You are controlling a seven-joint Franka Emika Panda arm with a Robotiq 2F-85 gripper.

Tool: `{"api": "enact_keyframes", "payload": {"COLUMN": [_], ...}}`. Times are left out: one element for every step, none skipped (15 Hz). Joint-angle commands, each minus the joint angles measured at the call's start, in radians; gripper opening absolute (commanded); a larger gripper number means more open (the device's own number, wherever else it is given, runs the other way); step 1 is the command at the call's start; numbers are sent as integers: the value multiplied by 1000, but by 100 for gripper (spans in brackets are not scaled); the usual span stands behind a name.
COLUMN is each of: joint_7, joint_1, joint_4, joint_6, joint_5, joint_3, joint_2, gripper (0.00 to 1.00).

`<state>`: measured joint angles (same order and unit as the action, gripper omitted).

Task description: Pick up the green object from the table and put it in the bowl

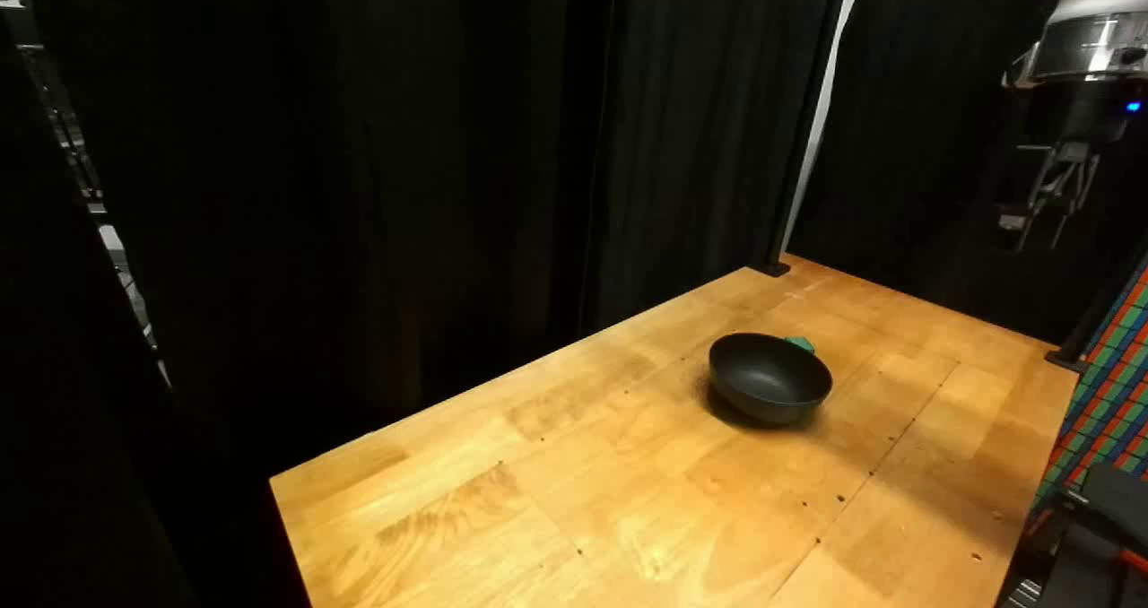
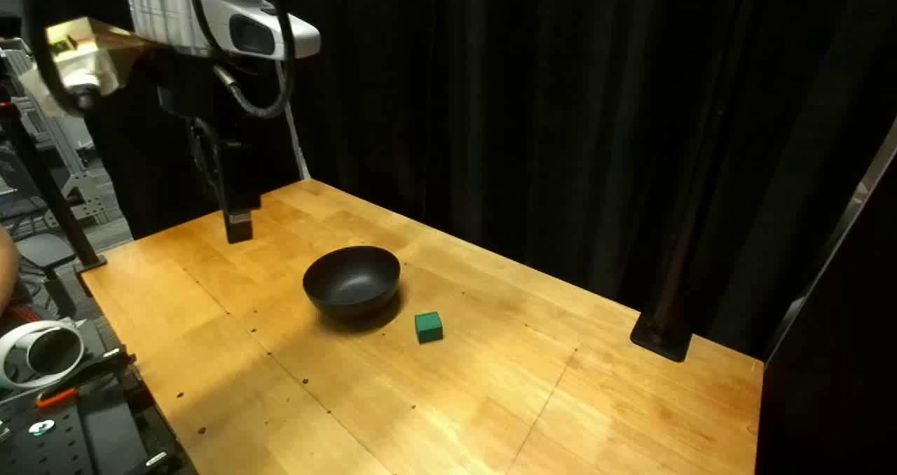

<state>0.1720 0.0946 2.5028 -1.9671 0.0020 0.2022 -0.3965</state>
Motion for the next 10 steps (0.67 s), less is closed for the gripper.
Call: {"api": "enact_keyframes", "payload": {"joint_7": [4, 4, 4, 4, -26, -82, -110, -144, -175, -204], "joint_1": [12, 12, 12, 12, 9, 11, 11, 10, 10, 10], "joint_4": [-5, -9, -11, -11, -16, -14, -18, -33, -47, -65], "joint_6": [1, 1, 1, 1, -31, -120, -170, -241, -300, -363], "joint_5": [5, 5, 5, 5, 14, 23, 28, 33, 40, 41], "joint_3": [-11, -11, -11, -11, -18, -29, -33, -38, -42, -47], "joint_2": [1, 0, 0, 0, 38, 86, 121, 183, 237, 302], "gripper": [100, 100, 100, 100, 100, 100, 100, 100, 100, 100]}}
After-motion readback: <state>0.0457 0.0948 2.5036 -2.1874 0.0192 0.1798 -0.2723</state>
